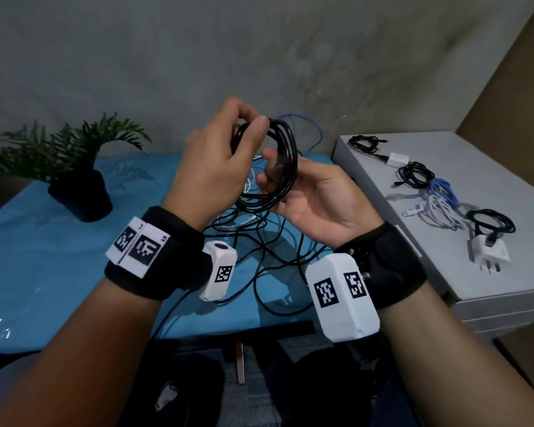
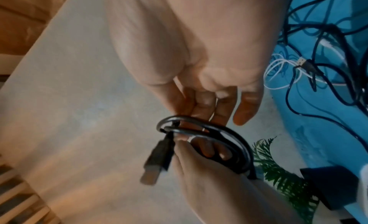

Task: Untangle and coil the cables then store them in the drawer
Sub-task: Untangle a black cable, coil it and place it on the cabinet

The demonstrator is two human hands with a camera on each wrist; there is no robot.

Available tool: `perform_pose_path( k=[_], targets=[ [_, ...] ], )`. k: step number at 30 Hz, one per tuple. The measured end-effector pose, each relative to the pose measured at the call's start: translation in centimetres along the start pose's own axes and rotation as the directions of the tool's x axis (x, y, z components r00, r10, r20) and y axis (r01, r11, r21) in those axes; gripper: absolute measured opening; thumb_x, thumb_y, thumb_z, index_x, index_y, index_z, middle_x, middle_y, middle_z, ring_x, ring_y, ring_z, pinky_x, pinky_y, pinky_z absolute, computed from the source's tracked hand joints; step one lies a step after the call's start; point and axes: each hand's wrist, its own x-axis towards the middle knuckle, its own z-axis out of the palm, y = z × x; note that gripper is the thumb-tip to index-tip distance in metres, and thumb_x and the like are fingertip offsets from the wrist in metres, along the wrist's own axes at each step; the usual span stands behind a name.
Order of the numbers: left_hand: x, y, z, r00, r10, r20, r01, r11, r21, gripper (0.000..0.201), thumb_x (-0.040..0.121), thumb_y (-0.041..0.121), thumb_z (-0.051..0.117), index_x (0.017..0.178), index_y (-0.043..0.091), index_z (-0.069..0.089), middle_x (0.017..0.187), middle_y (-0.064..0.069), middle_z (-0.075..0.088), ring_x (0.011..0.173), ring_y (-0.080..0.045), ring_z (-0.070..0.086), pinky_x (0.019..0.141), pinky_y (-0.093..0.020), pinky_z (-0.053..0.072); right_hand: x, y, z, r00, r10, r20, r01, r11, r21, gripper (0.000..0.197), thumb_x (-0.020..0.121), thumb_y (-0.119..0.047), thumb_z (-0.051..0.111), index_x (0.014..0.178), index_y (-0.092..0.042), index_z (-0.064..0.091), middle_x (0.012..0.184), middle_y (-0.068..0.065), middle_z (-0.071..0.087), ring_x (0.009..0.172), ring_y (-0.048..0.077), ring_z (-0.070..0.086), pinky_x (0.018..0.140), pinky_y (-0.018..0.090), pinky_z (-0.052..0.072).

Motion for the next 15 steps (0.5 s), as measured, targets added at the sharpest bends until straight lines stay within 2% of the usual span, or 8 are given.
perform_pose_path(
  k=[2,4,6,8,9,10,12,15],
  targets=[
    [-0.1,-0.1,0.0,0.999,0.009,-0.041,-0.004,0.994,0.107,0.026,0.105,0.041,0.049,0.101,0.017,0.057,0.061,0.006,0.052,0.055,-0.005,0.048,0.055,-0.023,0.034,-0.1,-0.2,-0.2,0.999,0.039,-0.015,-0.039,0.999,0.034,0.036,0.101,-0.03,0.04,0.105,-0.005,0.065,0.083,0.004,0.07,0.086,0.021,0.062,0.078,0.034,0.049],
    [-0.2,-0.3,0.4,0.997,-0.003,-0.071,0.016,0.981,0.192,0.027,0.103,0.043,0.049,0.1,0.018,0.057,0.063,0.008,0.052,0.059,-0.01,0.051,0.058,-0.03,0.038,-0.1,-0.2,-0.1,0.997,0.076,0.003,-0.076,0.997,-0.023,0.045,0.097,-0.05,0.044,0.097,-0.009,0.061,0.085,0.005,0.064,0.087,0.024,0.059,0.08,0.038,0.046],
    [-0.3,-0.4,0.7,0.995,-0.039,-0.087,0.061,0.964,0.26,0.028,0.101,0.046,0.048,0.098,0.019,0.056,0.07,0.006,0.057,0.07,-0.023,0.058,0.065,-0.039,0.043,0.3,0.3,0.2,0.997,0.064,-0.042,-0.073,0.965,-0.252,0.056,0.09,-0.063,0.054,0.096,-0.008,0.059,0.086,0.002,0.059,0.089,0.021,0.059,0.09,0.042,0.046],
    [-0.4,-0.6,1.0,0.995,-0.065,-0.072,0.083,0.955,0.286,0.026,0.101,0.047,0.048,0.097,0.021,0.053,0.077,0.004,0.061,0.075,-0.026,0.061,0.066,-0.039,0.043,0.7,0.8,0.5,0.995,-0.005,-0.105,-0.04,0.903,-0.427,0.066,0.088,-0.055,0.066,0.116,0.005,0.061,0.097,0.006,0.061,0.096,0.021,0.06,0.1,0.047,0.049],
    [-0.3,-0.7,1.0,0.997,-0.071,-0.043,0.08,0.96,0.267,0.027,0.101,0.047,0.049,0.096,0.021,0.052,0.077,0.004,0.061,0.074,-0.024,0.06,0.065,-0.037,0.041,0.8,0.8,0.5,0.993,-0.019,-0.116,-0.037,0.886,-0.462,0.066,0.089,-0.05,0.068,0.122,0.007,0.061,0.101,0.009,0.06,0.097,0.022,0.06,0.099,0.046,0.051],
    [-0.2,-0.9,0.9,0.997,-0.082,-0.004,0.08,0.971,0.226,0.03,0.101,0.049,0.051,0.096,0.02,0.052,0.074,0.006,0.06,0.07,-0.018,0.057,0.063,-0.035,0.04,0.7,0.8,0.6,0.993,-0.025,-0.112,-0.032,0.878,-0.478,0.056,0.093,-0.045,0.068,0.117,0.006,0.063,0.1,0.009,0.059,0.093,0.022,0.06,0.093,0.042,0.052],
    [0.1,-1.2,0.5,0.992,-0.114,0.051,0.106,0.985,0.134,0.04,0.096,0.055,0.058,0.088,0.016,0.053,0.066,0.008,0.053,0.059,-0.005,0.048,0.057,-0.027,0.036,0.3,0.7,0.6,0.997,-0.003,-0.082,-0.038,0.868,-0.495,0.026,0.098,-0.034,0.064,0.1,-0.008,0.062,0.09,0.004,0.057,0.085,0.016,0.061,0.081,0.035,0.054],
    [0.2,-1.2,0.4,0.993,-0.12,0.003,0.119,0.986,0.117,0.049,0.09,0.059,0.065,0.074,0.015,0.05,0.057,0.006,0.044,0.053,-0.006,0.04,0.053,-0.025,0.032,-0.1,0.7,0.6,0.999,0.034,-0.004,-0.031,0.855,-0.517,0.01,0.1,-0.018,0.06,0.095,-0.011,0.054,0.087,-0.001,0.058,0.086,0.011,0.062,0.084,0.037,0.058]
  ],
)
